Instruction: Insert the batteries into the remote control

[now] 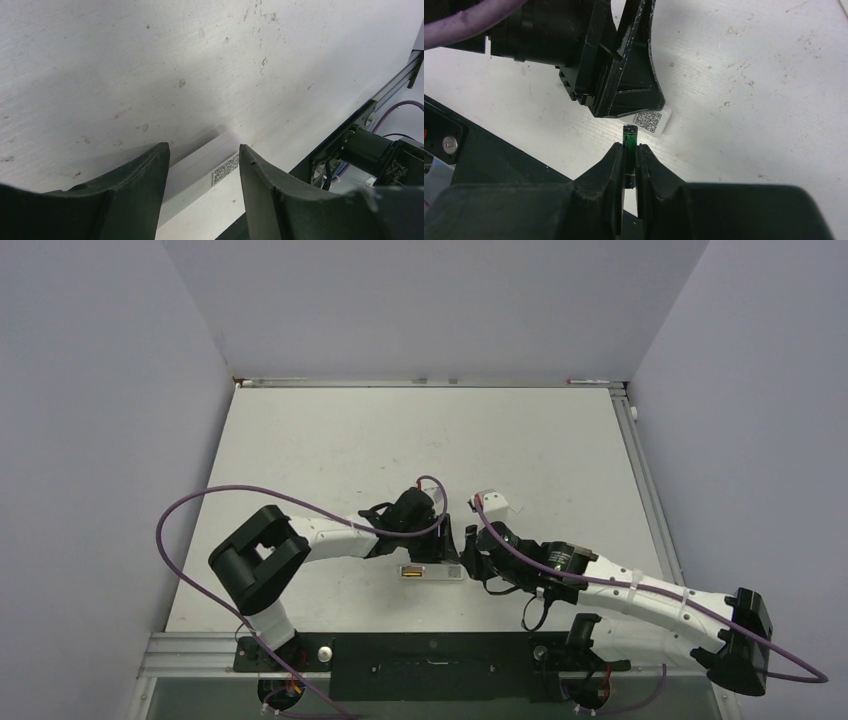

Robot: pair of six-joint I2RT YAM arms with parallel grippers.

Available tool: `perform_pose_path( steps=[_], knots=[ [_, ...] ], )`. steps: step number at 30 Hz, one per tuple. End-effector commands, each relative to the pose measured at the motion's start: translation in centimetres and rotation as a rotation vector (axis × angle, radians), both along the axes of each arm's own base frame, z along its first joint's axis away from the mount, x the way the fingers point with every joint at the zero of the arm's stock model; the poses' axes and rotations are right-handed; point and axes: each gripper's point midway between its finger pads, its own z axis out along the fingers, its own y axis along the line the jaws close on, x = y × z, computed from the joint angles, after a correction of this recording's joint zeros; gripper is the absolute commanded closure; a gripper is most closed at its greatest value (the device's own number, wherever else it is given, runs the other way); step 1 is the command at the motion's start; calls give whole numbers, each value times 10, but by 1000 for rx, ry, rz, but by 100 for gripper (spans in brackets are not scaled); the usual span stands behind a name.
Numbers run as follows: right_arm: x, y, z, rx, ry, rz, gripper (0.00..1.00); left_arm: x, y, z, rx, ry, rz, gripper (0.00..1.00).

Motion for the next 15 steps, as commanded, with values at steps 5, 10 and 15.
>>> perform_pose_path(
  steps=[5,10,15],
  knots=[
    [1,-1,37,61,-76,26,91,10,22,16,78,-42,11,49],
    [1,0,42,62,-92,53,91,23,39,30,67,-75,52,48],
    [2,4,46,50,-113,89,91,31,61,42,64,-99,101,48]
  ],
)
